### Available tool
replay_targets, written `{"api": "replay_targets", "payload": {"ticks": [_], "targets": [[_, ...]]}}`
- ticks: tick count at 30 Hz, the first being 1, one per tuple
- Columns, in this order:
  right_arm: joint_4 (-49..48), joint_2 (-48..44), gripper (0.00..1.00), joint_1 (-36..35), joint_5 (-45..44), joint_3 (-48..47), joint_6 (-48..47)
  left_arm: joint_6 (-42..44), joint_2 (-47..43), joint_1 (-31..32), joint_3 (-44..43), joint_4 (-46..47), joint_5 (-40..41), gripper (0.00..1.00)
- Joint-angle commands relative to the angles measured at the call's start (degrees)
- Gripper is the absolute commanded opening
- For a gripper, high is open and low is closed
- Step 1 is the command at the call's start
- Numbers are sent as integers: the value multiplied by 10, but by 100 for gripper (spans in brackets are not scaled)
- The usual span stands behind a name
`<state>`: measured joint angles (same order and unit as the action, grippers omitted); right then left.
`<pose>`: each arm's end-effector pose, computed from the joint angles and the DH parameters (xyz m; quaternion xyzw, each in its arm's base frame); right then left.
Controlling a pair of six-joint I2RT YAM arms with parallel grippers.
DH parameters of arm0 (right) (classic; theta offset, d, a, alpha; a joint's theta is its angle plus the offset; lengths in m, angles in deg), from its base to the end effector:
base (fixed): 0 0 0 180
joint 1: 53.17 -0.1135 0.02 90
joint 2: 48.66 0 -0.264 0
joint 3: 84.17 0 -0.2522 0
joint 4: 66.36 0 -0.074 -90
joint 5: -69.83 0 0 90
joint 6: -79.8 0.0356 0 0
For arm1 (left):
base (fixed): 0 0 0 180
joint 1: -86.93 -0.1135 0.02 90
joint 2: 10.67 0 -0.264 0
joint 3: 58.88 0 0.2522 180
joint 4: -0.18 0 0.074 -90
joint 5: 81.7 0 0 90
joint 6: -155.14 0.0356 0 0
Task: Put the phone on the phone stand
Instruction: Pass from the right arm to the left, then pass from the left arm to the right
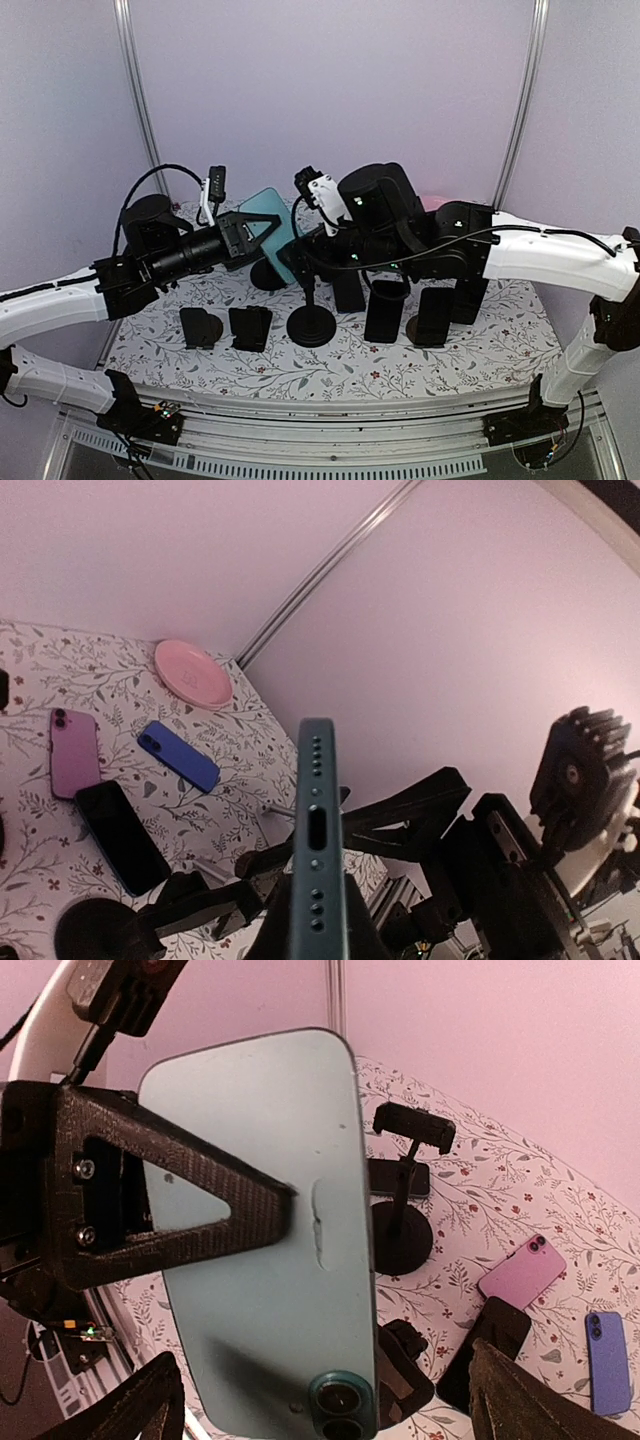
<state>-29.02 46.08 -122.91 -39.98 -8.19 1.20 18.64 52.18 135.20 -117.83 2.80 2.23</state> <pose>0.1448 0.3575 0.3667 -0.3344 0.7807 0.2177 0.4810 0.1706 -0.1969 0.3288 0.0480 0.7133 -0.5394 0.4449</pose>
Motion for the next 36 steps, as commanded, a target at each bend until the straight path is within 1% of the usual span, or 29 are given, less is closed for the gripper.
{"api": "replay_targets", "payload": {"ticks": [1, 5, 7, 10, 15, 17, 20, 24, 29, 33, 36], "targets": [[-42, -63, 99, 1, 53, 19, 46, 129, -63, 5, -20, 23, -14, 0], [-84, -108, 99, 3, 89, 51, 75, 226, -97, 8, -38, -1, -51, 0], [-109, -134, 99, 3, 107, 71, 92, 288, -111, 25, -41, -18, -43, 0], [-141, -167, 99, 4, 133, 100, 120, 392, -135, 71, -41, -40, 14, 0], [-181, -211, 99, 9, 175, 147, 163, 528, -167, 175, -34, -34, 114, 0], [-202, -228, 99, 14, 200, 168, 181, 584, -165, 221, -33, -33, 165, 0], [-224, -252, 99, 22, 222, 194, 212, 680, -145, 293, -31, -22, 263, 0], [-237, -273, 99, 33, 256, 221, 242, 837, -106, 387, -18, 42, 383, 0], [-236, -284, 99, 39, 281, 229, 260, 1030, -62, 446, 11, 164, 473, 0], [-219, -282, 99, 49, 301, 218, 261, 1185, -16, 463, 54, 284, 498, 0], [-194, -276, 99, 60, 315, 214, 256, 1267, 1, 470, 83, 354, 489, 0]]}}
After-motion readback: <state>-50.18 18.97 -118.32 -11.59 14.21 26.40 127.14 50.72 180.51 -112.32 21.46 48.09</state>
